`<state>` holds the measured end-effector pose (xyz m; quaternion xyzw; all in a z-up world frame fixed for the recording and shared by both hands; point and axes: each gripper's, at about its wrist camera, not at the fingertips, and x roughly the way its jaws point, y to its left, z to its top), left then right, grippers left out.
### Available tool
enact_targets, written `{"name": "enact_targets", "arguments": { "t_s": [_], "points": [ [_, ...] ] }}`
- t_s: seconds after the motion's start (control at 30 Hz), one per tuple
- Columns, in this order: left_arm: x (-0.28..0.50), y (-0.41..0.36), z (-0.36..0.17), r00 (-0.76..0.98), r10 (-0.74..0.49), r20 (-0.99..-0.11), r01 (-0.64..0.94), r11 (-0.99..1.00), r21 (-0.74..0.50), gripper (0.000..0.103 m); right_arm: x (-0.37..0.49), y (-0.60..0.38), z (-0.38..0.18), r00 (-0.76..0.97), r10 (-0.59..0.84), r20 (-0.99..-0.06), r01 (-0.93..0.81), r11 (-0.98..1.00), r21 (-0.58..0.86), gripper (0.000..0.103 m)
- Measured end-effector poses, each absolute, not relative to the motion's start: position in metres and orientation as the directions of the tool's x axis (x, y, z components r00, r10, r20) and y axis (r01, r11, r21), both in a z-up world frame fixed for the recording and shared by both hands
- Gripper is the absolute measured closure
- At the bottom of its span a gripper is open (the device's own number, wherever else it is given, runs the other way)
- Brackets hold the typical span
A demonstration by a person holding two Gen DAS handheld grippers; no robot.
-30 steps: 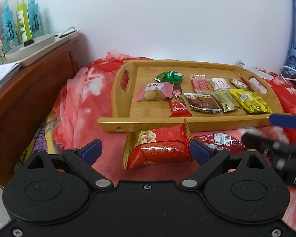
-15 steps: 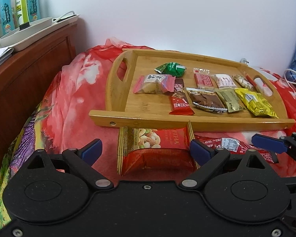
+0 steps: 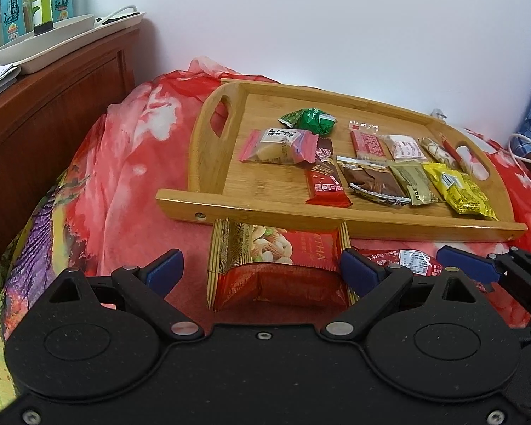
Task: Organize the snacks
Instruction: 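Grasp the red nut bag with the left gripper while the right grasps the sausage stick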
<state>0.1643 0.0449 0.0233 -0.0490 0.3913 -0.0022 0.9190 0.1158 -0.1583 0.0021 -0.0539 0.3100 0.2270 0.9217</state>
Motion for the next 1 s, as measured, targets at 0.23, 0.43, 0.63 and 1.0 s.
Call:
{"name": "enact_targets", "arguments": {
  "t_s": [0.23, 0.43, 0.63, 1.0],
  "points": [
    [0.160, 0.043, 0.026, 0.700, -0.067, -0.711, -0.001, 0.995, -0.095, 0.016, 0.121, -0.163, 0.004, 0.723, 0.363, -0.587, -0.431, 0.902, 0.027, 0.042],
    [0.156, 0.038, 0.028, 0.704, -0.077, -0.706, 0.020, 0.996, -0.088, 0.028, 0.122, -0.160, 0.006, 0.706, 0.360, -0.611, -0.452, 0.892, 0.002, 0.053],
    [0.149, 0.034, 0.032, 0.718, -0.065, -0.692, 0.029, 0.998, -0.064, 0.038, 0.115, -0.154, 0.011, 0.719, 0.311, -0.621, -0.416, 0.909, -0.026, 0.067],
    [0.105, 0.036, 0.041, 0.737, -0.018, -0.676, 0.037, 0.999, 0.014, 0.039, 0.083, -0.144, 0.022, 0.668, 0.338, -0.663, -0.443, 0.897, 0.011, 0.071]
  ]
}}
